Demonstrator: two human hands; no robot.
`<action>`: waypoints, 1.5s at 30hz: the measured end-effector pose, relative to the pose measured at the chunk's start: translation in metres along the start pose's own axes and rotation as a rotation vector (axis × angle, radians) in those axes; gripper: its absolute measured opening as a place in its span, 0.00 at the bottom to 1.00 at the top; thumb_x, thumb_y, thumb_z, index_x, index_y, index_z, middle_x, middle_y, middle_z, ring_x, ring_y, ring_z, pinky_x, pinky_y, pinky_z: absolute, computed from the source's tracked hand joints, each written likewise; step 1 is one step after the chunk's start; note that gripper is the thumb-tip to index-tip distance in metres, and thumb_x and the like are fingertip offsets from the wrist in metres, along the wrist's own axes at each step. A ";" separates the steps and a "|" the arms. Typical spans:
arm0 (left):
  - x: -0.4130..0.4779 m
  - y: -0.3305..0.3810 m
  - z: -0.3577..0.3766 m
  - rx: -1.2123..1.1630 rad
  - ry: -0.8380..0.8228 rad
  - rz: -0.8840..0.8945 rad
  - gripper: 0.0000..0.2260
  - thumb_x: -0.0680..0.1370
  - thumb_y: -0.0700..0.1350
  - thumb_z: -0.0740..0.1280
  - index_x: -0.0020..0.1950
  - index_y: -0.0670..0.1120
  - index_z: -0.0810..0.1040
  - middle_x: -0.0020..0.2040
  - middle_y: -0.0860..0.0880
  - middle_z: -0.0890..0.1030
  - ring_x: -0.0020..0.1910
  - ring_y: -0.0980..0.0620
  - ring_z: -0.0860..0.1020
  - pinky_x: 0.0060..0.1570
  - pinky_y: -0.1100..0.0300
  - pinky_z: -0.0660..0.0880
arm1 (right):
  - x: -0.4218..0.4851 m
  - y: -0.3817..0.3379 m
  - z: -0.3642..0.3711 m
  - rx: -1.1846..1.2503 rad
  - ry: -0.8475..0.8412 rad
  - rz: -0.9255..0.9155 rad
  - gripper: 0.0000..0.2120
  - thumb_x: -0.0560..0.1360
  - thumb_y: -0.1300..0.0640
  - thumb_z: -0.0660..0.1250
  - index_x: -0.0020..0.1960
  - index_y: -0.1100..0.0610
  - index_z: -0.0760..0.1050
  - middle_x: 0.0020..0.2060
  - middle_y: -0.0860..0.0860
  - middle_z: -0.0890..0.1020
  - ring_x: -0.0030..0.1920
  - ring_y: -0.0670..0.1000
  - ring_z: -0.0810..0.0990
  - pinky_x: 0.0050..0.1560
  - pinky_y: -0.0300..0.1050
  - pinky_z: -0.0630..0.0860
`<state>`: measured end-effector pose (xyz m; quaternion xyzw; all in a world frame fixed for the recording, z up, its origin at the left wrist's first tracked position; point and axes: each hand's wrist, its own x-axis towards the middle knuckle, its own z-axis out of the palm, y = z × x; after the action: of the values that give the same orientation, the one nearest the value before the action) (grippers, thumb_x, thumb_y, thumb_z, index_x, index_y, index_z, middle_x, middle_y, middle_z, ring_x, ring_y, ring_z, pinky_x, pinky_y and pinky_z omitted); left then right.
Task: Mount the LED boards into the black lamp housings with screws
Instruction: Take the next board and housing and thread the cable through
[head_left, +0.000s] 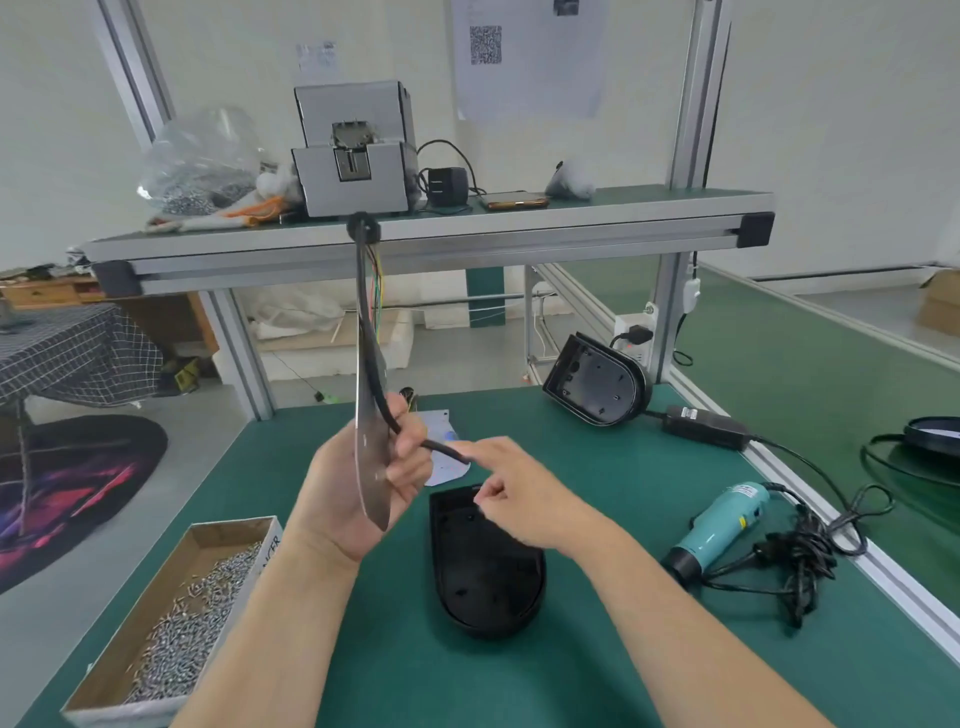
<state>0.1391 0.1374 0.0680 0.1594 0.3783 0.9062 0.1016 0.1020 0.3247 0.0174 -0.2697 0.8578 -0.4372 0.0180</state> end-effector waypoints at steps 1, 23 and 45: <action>-0.001 0.001 0.004 -0.015 -0.049 -0.002 0.12 0.72 0.45 0.74 0.44 0.45 0.71 0.29 0.49 0.72 0.21 0.55 0.65 0.26 0.65 0.65 | 0.001 0.003 0.009 -0.019 0.024 -0.036 0.28 0.77 0.69 0.60 0.71 0.45 0.72 0.60 0.50 0.73 0.46 0.49 0.80 0.52 0.39 0.75; -0.032 -0.069 -0.057 0.062 0.665 -0.344 0.15 0.84 0.40 0.58 0.68 0.36 0.75 0.56 0.40 0.83 0.54 0.41 0.80 0.55 0.43 0.74 | -0.009 -0.042 -0.046 0.352 0.616 -0.160 0.10 0.83 0.58 0.63 0.45 0.60 0.79 0.36 0.51 0.84 0.31 0.49 0.85 0.32 0.37 0.78; -0.023 -0.082 -0.057 0.076 0.488 -0.431 0.15 0.83 0.43 0.59 0.65 0.38 0.78 0.58 0.39 0.84 0.49 0.41 0.85 0.52 0.45 0.77 | -0.028 -0.024 -0.056 0.373 0.608 -0.080 0.10 0.83 0.59 0.63 0.46 0.60 0.79 0.35 0.54 0.83 0.30 0.53 0.84 0.30 0.39 0.78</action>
<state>0.1444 0.1502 -0.0336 -0.1425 0.4499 0.8606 0.1913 0.1218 0.3685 0.0645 -0.1526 0.7183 -0.6467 -0.2061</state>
